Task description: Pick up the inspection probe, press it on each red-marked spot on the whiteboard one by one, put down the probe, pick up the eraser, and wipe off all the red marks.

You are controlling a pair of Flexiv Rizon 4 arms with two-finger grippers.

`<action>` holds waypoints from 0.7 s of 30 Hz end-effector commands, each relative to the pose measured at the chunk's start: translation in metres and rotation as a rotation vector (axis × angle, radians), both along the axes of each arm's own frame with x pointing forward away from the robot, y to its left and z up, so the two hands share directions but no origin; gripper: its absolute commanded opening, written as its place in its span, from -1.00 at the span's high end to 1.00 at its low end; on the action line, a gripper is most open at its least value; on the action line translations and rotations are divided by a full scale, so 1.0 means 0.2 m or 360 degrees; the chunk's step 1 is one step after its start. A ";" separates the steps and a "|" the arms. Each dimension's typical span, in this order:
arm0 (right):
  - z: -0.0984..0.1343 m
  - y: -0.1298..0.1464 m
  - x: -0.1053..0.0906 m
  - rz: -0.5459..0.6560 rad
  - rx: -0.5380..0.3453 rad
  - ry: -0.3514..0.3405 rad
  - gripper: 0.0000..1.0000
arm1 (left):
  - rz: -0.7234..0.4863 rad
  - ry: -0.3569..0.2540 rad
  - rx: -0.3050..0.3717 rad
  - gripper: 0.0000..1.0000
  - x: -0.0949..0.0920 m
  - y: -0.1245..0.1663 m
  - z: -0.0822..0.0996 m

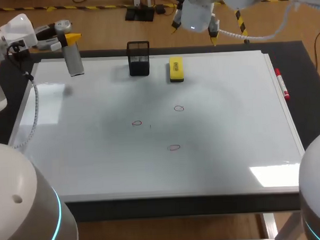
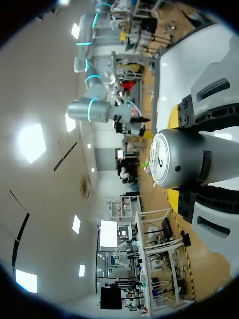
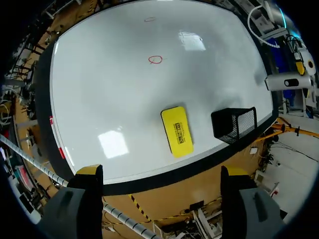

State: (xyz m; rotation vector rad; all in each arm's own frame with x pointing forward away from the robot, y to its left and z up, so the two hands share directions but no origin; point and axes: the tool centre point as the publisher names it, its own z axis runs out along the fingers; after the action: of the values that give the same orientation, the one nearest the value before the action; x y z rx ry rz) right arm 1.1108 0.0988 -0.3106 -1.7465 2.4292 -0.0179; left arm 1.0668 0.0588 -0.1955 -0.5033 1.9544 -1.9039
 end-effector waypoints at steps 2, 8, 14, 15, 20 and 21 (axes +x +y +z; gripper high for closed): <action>-0.11 0.02 0.09 0.0040 -0.0099 0.0146 -1.00 | 0.0002 -0.0002 -0.0001 1.00 0.00 0.00 0.00; -0.20 0.06 0.10 0.0184 -0.0116 0.0166 -1.00 | 0.0002 -0.0002 -0.0001 1.00 0.00 0.00 0.00; -0.28 0.10 0.09 0.0265 -0.0127 0.0192 -1.00 | 0.0002 -0.0002 -0.0001 1.00 0.00 0.00 0.00; -0.29 0.11 0.09 0.0274 -0.0128 0.0196 -1.00 | 0.0002 -0.0002 -0.0001 1.00 0.00 0.00 0.00; -0.34 0.14 0.06 0.0312 -0.0118 0.0210 -1.00 | 0.0002 -0.0002 -0.0001 1.00 0.00 0.00 0.00; -0.36 0.14 0.06 0.0314 -0.0117 0.0217 -1.00 | 0.0002 -0.0002 -0.0001 1.00 0.00 0.00 0.00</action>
State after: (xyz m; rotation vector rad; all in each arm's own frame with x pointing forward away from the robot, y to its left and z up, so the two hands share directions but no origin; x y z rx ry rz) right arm 1.1191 0.1238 -0.3765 -2.0666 2.3546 0.0396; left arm 1.0669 0.0589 -0.1955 -0.5034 1.9544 -1.9039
